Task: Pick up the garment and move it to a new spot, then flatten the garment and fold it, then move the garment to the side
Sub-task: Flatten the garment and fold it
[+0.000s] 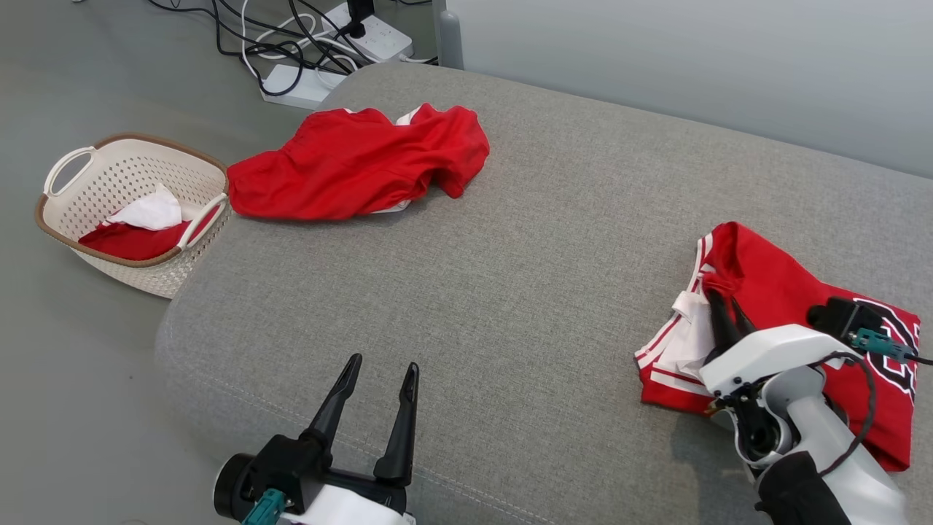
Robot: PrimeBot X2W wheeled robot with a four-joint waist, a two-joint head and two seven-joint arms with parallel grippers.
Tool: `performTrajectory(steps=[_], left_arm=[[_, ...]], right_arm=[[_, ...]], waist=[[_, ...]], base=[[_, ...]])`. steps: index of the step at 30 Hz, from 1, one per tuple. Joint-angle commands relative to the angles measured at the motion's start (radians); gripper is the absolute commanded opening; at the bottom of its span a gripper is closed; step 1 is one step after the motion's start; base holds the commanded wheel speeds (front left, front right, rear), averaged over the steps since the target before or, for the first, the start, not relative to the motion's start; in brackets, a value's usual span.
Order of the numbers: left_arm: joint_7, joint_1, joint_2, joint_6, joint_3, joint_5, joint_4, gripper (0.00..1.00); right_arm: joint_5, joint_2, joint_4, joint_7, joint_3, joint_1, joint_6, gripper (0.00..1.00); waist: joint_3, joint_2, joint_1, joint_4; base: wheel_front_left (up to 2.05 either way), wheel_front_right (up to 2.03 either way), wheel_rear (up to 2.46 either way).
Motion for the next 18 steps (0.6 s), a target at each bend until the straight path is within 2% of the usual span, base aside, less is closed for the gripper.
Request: performTrajectory(steps=[1, 8, 12, 14, 18], left_arm=[[-0.01, -0.043, 0.001, 0.01, 0.026, -0.005, -0.022, 1.0], [-0.01, -0.04, 0.001, 0.007, 0.023, -0.003, -0.007, 1.0], [-0.01, -0.031, 0.001, 0.007, 0.03, 0.002, -0.003, 1.0], [-0.01, -0.025, 0.001, 0.009, 0.037, 0.004, -0.004, 1.0], [-0.01, -0.014, 0.001, 0.01, 0.05, 0.008, -0.011, 1.0]], right_arm=[[0.017, 0.011, -0.012, -0.016, 0.037, -0.034, 0.002, 1.0], [0.187, 0.011, -0.021, -0.04, 0.224, -0.044, 0.002, 1.0], [0.241, 0.011, -0.046, -0.057, 0.32, -0.036, 0.002, 1.0], [0.228, 0.011, -0.054, -0.074, 0.355, -0.038, 0.002, 1.0], [0.113, 0.01, -0.056, -0.093, 0.369, -0.051, 0.002, 1.0]], waist=[[-0.001, 0.0, 0.0, 0.001], [-0.022, 0.0, 0.0, 0.004], [-0.039, 0.0, 0.0, -0.004], [-0.047, 0.0, 0.0, -0.015], [-0.056, 0.0, 0.0, -0.051]], base=[[0.0, 0.0, 0.0], [0.0, 0.0, 0.0], [0.0, 0.0, 0.0], [0.0, 0.0, 0.0], [0.0, 0.0, 0.0]])
